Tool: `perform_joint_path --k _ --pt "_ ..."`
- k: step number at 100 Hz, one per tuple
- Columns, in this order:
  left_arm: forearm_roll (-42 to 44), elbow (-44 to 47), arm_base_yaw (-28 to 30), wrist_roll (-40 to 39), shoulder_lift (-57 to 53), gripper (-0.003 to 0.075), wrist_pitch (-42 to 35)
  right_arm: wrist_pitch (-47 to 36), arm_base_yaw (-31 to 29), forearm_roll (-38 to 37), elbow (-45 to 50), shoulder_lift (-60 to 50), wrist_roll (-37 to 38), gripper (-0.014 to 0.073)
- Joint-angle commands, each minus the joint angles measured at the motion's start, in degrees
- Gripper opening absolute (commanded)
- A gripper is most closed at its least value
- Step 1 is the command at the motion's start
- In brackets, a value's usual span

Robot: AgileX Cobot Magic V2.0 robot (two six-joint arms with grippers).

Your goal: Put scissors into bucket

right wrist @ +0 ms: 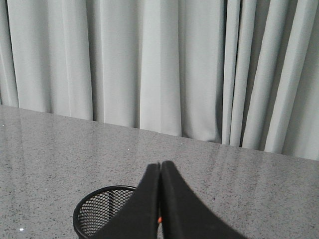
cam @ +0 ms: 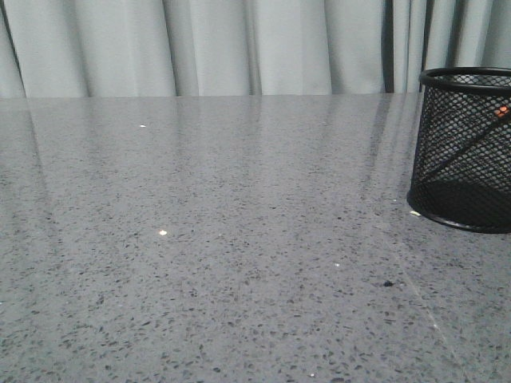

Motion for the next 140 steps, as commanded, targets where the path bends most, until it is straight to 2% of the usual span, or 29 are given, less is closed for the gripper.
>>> perform_joint_path --k 1,11,24,44,140 --pt "-9.0 1.2 7.1 4.0 -0.5 -0.0020 -8.8 -5.0 -0.1 0.3 -1.5 0.5 -0.5 -0.0046" --pt "-9.6 3.1 14.0 3.8 -2.2 -0.0020 -8.8 -5.0 -0.1 0.3 -1.5 0.5 -0.5 -0.0046" --pt "-9.6 6.2 17.1 3.5 -4.4 -0.0020 -6.8 -5.0 -0.1 0.3 -1.5 0.5 -0.5 -0.0046" --pt "-12.6 6.1 17.1 3.5 -6.4 -0.0020 4.9 -5.0 -0.1 0.3 -1.5 0.5 -0.5 -0.0046" --pt "-12.9 6.2 17.1 3.4 -6.4 -0.0020 4.8 -4.8 -0.1 0.2 -0.4 0.5 -0.5 -0.0046"
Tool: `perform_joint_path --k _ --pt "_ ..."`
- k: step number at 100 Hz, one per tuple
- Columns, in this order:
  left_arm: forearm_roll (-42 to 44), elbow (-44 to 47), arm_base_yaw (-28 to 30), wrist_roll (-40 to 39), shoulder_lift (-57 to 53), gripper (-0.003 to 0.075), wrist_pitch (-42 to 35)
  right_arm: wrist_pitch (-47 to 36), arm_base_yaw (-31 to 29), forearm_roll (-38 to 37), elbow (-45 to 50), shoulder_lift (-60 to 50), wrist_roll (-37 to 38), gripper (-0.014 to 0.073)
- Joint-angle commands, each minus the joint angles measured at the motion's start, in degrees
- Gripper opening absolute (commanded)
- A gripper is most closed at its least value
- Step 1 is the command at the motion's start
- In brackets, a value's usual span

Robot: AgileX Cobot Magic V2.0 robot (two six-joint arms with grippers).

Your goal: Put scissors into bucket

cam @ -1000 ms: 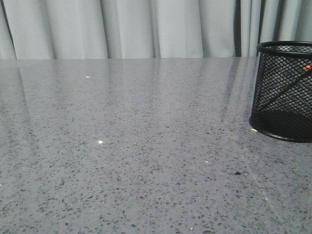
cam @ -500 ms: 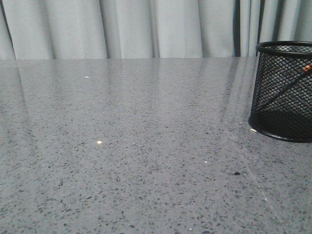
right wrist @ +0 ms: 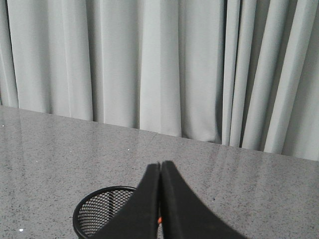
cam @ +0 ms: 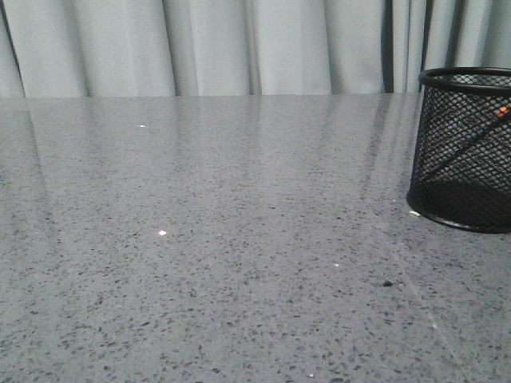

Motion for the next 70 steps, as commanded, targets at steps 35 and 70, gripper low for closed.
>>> perform_joint_path --k 35,70 --pt "-1.0 2.3 0.1 -0.2 -1.6 -0.0020 -2.4 -9.1 -10.6 -18.7 18.4 -5.6 24.6 -0.0046" --pt "-1.0 2.3 0.1 -0.2 -1.5 -0.0020 -2.5 7.7 -11.9 -17.4 21.7 -11.9 24.6 -0.0046"
